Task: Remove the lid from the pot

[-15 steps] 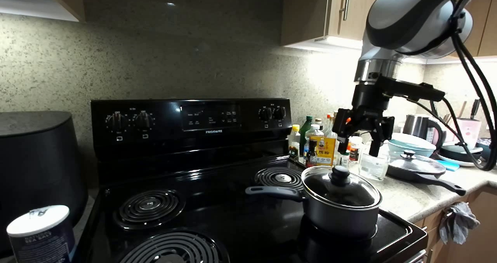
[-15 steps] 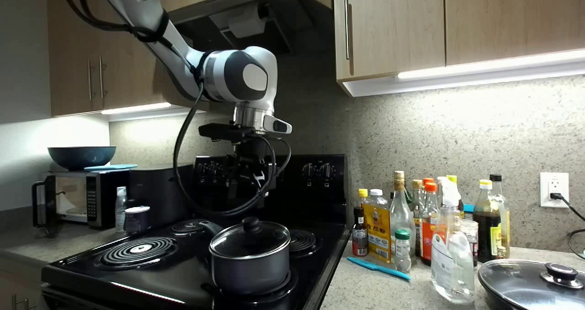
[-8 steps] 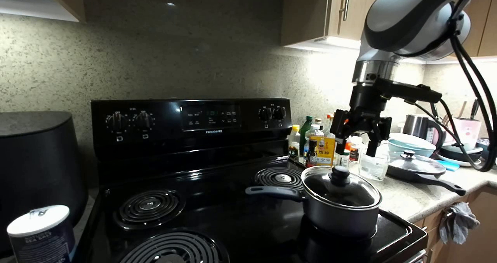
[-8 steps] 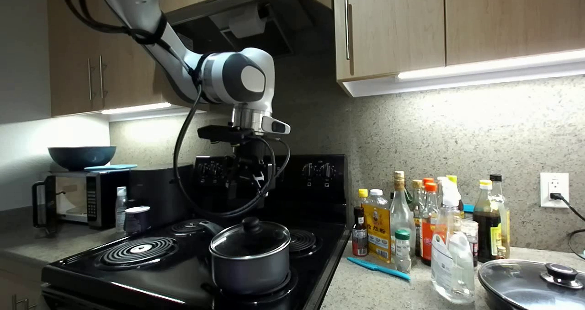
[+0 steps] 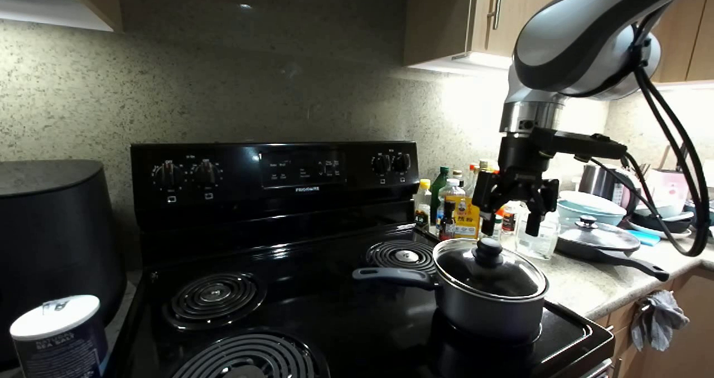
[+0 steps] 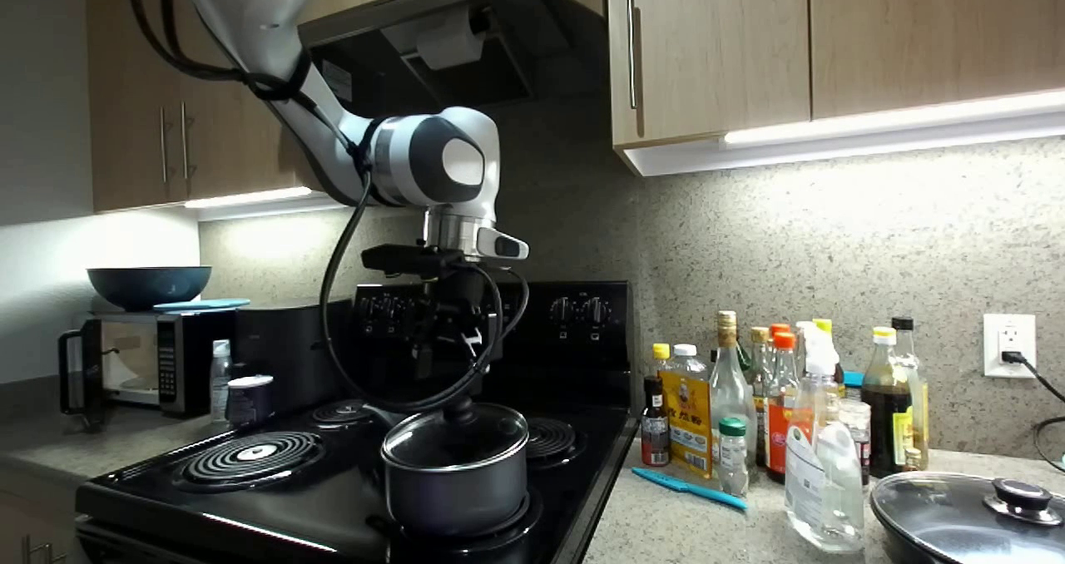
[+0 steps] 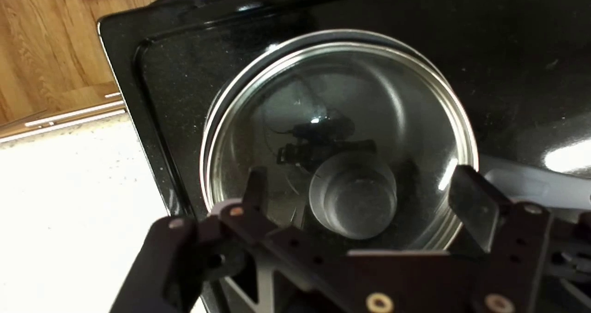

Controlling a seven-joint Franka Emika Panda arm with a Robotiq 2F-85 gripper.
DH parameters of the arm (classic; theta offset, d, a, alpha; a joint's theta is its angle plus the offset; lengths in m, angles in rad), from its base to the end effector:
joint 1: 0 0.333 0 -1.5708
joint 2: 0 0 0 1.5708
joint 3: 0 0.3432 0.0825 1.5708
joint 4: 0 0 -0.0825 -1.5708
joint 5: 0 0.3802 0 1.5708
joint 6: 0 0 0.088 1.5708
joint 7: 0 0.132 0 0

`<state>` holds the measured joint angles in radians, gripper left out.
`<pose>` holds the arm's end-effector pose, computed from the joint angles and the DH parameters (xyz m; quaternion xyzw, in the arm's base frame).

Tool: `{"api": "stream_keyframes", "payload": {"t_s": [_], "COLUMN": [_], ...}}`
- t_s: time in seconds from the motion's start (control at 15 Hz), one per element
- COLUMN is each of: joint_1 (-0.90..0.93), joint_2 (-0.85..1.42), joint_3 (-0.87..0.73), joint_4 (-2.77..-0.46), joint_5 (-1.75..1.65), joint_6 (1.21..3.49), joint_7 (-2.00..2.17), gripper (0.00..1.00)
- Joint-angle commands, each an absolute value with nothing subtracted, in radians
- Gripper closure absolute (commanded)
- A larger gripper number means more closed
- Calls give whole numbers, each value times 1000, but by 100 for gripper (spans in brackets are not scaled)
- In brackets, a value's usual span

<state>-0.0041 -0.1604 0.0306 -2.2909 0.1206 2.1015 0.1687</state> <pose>0.4766 0.0212 0.4189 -0.9934 0.1023 0.0191 0.0475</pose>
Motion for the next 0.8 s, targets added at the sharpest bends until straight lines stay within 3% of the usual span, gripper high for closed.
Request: {"api": "stream_keyframes", "payload": {"t_s": [0.0,0.73], "joint_1": [-9,6], "joint_2": [-112,-74], "joint_3": [32,32], "joint_4": [-2280,-2267], "joint_5": [72,59], "joint_6": [2135,2146], "joint_7": [235,249], "gripper": [0,0]}}
